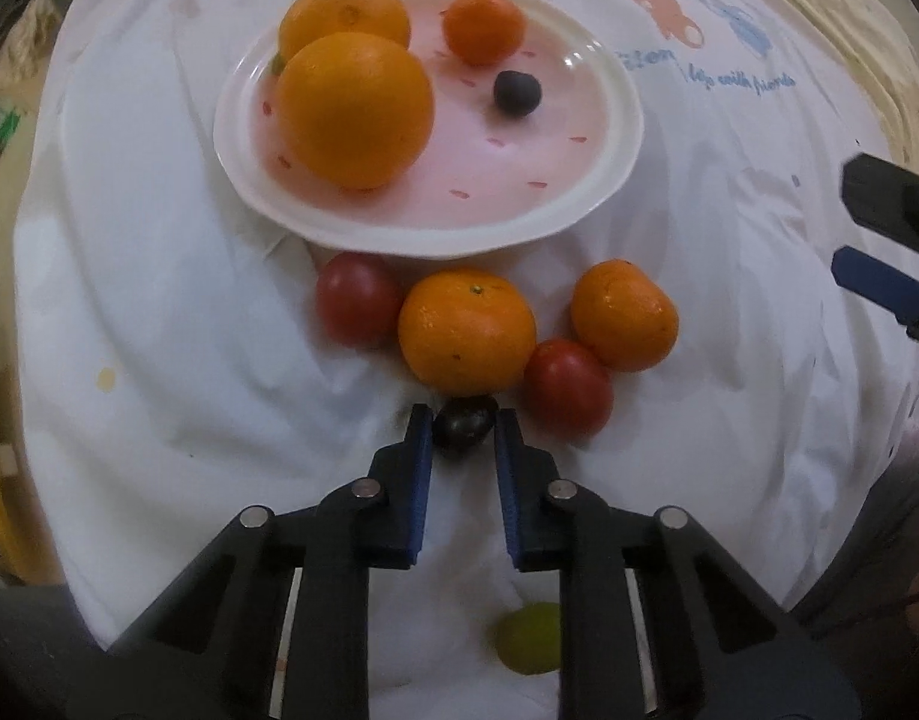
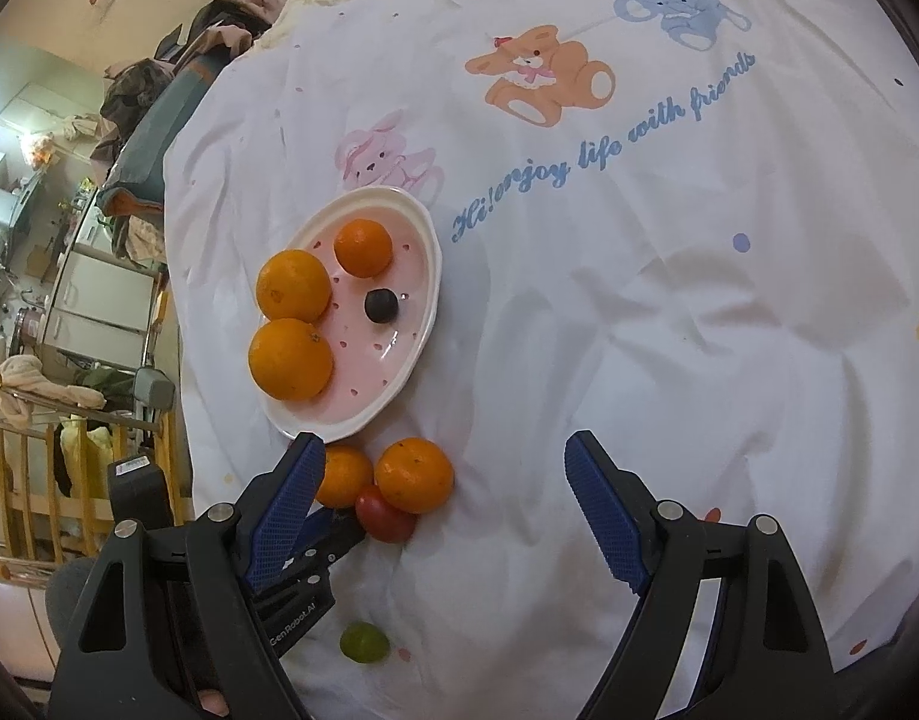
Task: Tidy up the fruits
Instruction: 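Grasp a dark plum with the left gripper while the right gripper grasps a tangerine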
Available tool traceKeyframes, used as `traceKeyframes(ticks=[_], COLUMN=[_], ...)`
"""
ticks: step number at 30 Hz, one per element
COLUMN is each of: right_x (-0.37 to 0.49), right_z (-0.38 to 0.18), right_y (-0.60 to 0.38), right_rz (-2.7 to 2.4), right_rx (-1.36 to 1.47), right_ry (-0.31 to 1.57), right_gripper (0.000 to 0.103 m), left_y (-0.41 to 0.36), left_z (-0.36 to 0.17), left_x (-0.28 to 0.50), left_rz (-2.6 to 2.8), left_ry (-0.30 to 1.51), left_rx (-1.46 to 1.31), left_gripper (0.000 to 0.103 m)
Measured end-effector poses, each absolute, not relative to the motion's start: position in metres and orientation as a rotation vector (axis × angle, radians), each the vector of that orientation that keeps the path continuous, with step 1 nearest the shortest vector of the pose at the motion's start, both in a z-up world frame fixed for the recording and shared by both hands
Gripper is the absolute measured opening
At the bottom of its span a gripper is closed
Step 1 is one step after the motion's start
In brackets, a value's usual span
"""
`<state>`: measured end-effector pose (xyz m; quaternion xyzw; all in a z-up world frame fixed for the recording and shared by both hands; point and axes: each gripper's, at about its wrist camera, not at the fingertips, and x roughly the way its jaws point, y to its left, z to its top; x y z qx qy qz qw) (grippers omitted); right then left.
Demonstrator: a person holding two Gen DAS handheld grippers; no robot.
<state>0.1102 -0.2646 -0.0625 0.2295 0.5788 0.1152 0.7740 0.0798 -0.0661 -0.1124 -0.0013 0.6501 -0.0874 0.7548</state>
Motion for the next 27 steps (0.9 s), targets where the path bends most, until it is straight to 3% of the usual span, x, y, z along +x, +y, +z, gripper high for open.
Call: traceKeyframes(ticks=[12,15,24,26,27], right_x=[0.111,0.114,0.118,0.117,0.118], right_z=[-0.081,-0.091,-0.126,-0.127,-0.127], right_y=[-0.251,-0.236,-0.206,-0.198,-0.197], right_rz=[0.290,0.295,0.330,0.324,0.332], right_rx=[0.512,0.466,0.434,0.362,0.366], right_ry=[1.345,1.374,1.466,1.451,1.444], right_gripper=[0.084,0.066,0.059,0.053,0.045], left_y=[-0.024,-0.013,-0.004,-0.005,-0.006], left_z=[-0.048,-0.038,-0.047,-0.048,-0.048], left_x=[0.073,0.074,0.080,0.080,0.079], left_rz=[-0.196,-0.161,-0.132,-0.131,-0.132], left_ry=[1.319,1.263,1.259,1.258,1.258], left_rx=[-0.029,0.012,-0.065,-0.056,-0.051], left_gripper=[0.013,0.013,0.013,0.013,0.013])
